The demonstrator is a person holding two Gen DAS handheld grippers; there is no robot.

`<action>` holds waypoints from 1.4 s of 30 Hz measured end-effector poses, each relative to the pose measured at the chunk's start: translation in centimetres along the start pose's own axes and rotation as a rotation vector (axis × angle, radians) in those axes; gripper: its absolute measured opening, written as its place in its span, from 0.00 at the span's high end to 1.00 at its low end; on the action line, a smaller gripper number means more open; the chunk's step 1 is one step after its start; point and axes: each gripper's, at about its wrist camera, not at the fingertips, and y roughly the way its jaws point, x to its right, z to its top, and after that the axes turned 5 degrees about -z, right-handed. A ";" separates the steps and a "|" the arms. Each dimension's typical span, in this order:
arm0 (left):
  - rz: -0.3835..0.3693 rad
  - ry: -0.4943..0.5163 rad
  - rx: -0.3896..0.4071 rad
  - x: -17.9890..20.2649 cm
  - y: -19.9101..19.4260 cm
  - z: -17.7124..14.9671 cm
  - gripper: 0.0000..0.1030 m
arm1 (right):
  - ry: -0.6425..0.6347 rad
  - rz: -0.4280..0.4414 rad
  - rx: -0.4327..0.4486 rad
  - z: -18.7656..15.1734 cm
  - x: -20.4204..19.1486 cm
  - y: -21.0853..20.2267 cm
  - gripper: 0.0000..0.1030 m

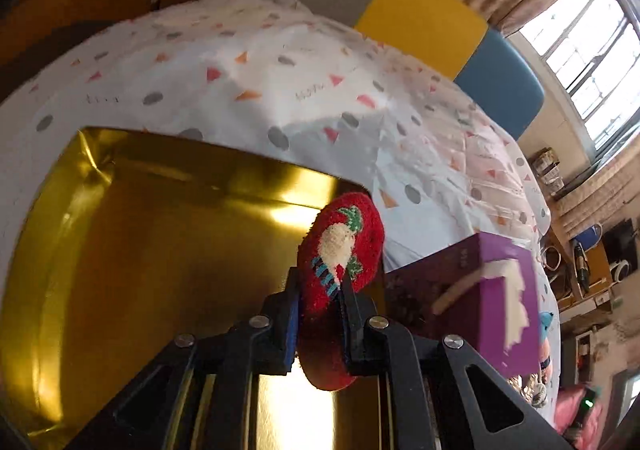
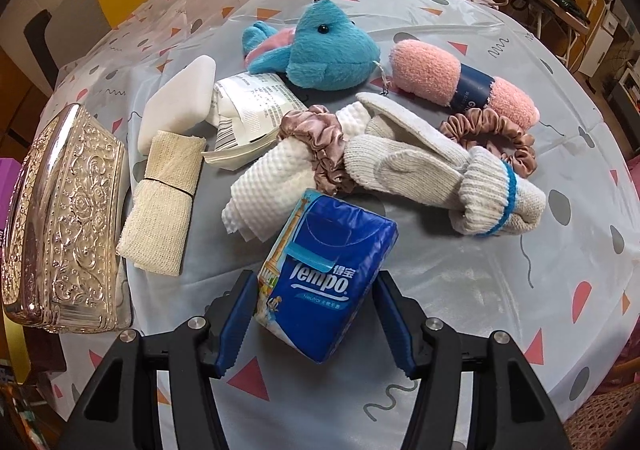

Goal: Organize soft objects
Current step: 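Carry the red plush slipper into the gold tin and open the left gripper, then carry the blue Tempo pack into the gold tin and release with the right gripper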

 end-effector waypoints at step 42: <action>0.028 0.334 0.076 3.9 -9.4 -11.8 0.34 | -0.089 0.082 0.061 -2.2 -2.1 -2.4 0.66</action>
